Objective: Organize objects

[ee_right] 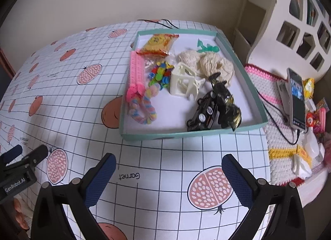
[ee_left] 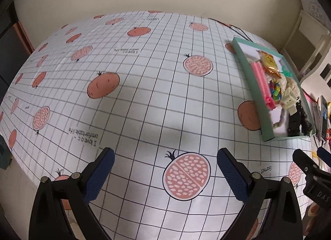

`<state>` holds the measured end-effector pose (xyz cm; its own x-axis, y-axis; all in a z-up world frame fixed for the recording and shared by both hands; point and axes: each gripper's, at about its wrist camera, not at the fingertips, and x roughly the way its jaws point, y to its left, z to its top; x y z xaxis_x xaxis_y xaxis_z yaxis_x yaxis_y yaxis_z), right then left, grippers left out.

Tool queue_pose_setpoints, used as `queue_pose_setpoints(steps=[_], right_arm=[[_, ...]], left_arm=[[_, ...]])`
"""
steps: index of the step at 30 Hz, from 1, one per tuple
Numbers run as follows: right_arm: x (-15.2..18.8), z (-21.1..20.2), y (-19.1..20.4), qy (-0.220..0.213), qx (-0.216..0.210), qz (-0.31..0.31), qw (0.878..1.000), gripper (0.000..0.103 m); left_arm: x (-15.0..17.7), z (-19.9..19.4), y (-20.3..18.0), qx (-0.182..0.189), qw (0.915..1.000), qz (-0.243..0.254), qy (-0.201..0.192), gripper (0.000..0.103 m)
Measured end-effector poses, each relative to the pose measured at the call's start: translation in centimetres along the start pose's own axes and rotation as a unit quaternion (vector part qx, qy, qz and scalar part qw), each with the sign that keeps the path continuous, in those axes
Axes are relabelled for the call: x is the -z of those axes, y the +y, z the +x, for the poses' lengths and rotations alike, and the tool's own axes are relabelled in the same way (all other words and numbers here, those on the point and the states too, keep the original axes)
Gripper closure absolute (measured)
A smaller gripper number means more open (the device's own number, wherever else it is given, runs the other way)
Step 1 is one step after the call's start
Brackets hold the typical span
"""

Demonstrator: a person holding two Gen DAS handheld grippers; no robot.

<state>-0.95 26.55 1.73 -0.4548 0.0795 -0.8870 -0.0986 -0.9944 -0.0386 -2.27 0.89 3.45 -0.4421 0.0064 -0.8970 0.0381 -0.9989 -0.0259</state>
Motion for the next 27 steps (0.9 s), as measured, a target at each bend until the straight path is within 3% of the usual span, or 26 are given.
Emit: queue_pose_setpoints(steps=[7,27], right_arm=[[0.8,1.6,-0.4,0.016,0.006,0.021,1.0,0.0],[2.2,4.0,1.7,0.023,0.025,-0.013,0.999,0.0]], left_arm=[[1.2,1.7,0.0,-0.006,1.0,-0.005,0.004,0.004],[2.0,5.3,-0.7,-0.016,0.9997,-0.004,0.016,0.004]])
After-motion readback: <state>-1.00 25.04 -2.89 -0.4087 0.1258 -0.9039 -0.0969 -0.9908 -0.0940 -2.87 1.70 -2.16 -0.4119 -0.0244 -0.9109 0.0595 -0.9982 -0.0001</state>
